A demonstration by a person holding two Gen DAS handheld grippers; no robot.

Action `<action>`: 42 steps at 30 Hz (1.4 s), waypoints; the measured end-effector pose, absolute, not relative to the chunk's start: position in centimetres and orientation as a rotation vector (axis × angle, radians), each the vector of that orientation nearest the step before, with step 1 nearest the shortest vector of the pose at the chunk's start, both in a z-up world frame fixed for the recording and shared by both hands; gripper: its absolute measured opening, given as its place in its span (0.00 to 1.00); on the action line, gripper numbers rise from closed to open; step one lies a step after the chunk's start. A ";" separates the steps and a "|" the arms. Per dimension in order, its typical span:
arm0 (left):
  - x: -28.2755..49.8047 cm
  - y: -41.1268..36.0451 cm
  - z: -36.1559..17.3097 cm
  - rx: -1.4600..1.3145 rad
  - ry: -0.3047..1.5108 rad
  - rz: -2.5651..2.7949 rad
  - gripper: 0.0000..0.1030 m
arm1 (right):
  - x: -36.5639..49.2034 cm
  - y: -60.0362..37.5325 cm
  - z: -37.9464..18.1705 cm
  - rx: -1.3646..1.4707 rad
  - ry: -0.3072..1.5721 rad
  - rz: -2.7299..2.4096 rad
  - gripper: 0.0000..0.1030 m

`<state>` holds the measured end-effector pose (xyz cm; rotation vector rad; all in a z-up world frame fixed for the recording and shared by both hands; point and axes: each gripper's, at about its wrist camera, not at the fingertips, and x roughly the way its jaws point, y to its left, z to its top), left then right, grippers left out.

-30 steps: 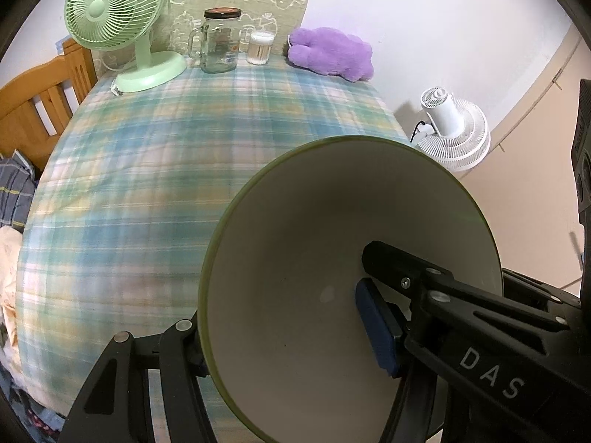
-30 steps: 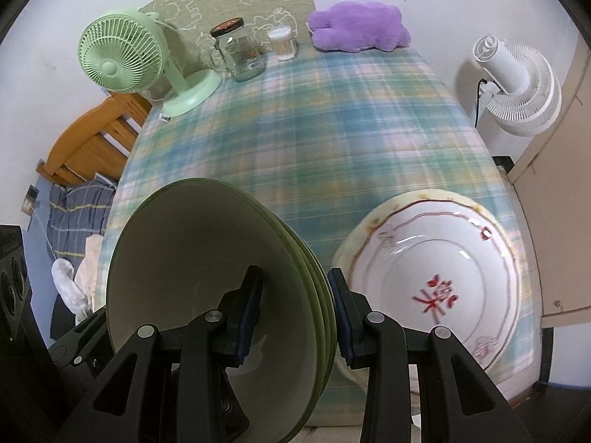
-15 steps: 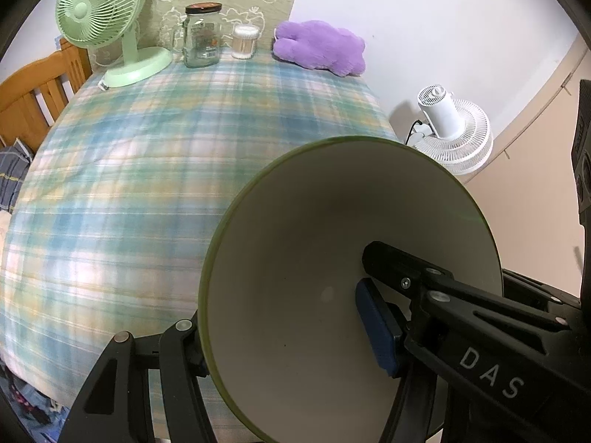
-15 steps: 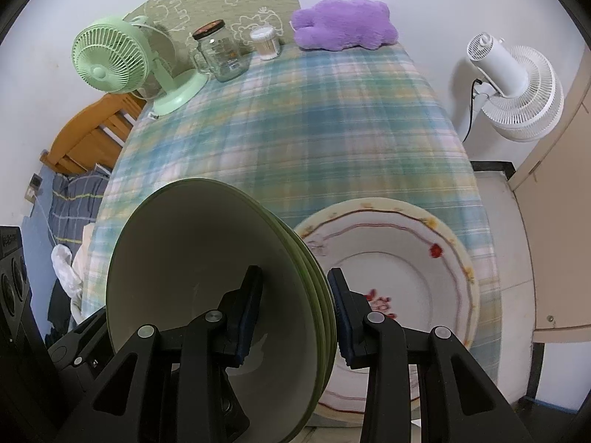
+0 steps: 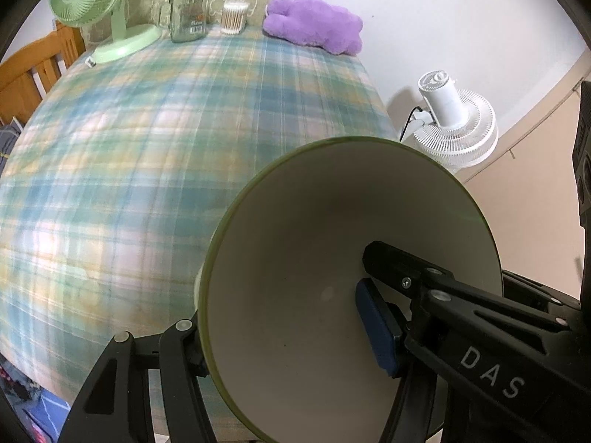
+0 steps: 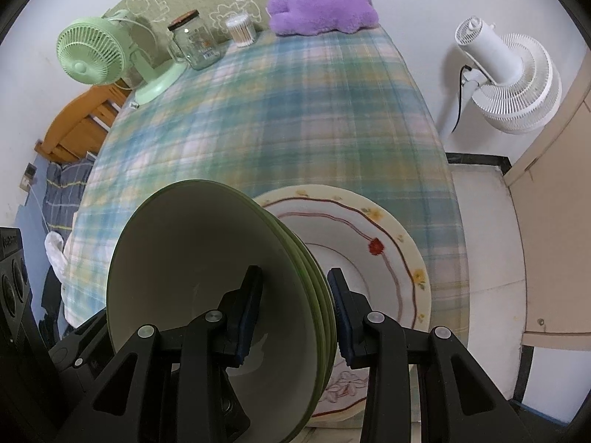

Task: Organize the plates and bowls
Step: 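Lift the bowl stack and carry it over the plate stack, then lower the bowl stack onto the plates and open both grippers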

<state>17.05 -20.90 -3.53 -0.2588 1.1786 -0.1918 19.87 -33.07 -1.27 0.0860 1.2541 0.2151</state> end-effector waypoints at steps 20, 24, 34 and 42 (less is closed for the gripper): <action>18.4 -23.4 -4.3 -0.206 1.176 -0.148 0.65 | 21.4 -35.0 -3.1 0.081 1.261 0.234 0.42; 18.3 -23.4 -4.3 -0.187 1.172 -0.114 0.72 | 21.2 -35.2 -3.1 0.081 1.244 0.249 0.44; 16.7 -22.7 -1.6 -0.103 1.086 -0.075 0.86 | 19.7 -35.2 -0.8 0.028 1.160 0.184 0.66; 16.0 -19.9 1.5 -0.044 0.964 -0.138 0.87 | 17.5 -33.4 2.9 -0.004 1.007 0.055 0.66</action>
